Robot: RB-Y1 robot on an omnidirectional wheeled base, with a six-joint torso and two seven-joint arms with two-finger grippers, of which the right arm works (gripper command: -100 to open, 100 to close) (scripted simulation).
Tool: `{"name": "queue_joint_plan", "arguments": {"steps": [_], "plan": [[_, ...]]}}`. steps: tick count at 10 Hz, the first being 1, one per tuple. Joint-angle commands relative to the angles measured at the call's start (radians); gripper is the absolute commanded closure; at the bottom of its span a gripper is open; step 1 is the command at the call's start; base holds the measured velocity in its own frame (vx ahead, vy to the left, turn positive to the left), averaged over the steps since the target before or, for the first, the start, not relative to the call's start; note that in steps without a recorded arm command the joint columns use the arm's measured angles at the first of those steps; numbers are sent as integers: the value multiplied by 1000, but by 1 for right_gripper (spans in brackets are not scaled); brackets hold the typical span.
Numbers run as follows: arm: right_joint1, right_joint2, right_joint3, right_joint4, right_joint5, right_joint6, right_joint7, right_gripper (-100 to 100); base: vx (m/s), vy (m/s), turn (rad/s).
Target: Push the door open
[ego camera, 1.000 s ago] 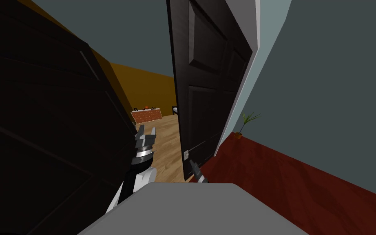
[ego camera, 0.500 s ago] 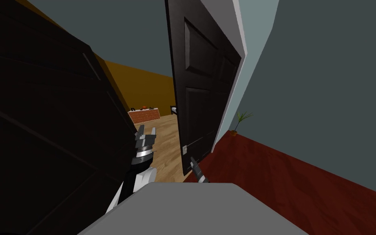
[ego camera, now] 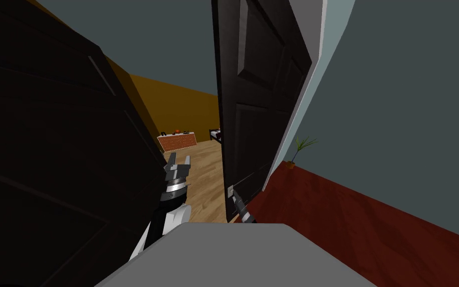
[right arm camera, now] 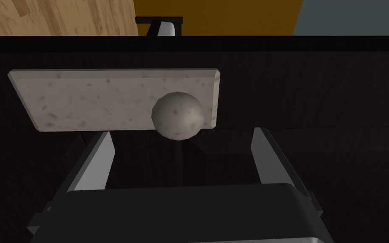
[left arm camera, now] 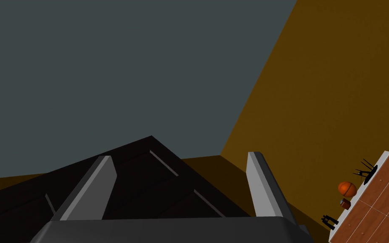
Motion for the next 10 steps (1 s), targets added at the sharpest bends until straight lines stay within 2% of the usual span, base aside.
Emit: {"name": "queue_joint_plan", "arguments": {"steps": [1,2,3,8,10], "plan": [[-11,13,-5,8,-3,6,5,-100,198,116,37],[-7,10,-3,7,-2,3,4,-100,86,53,-2],[-7,10,-3,7,-2,3,4,100,-14,-6,-4],[-7,10,-3,7,-2,3,4,100,-17,-11,1],[-12,6,-18,15,-10,7,9,100,80,72,-35]]}}
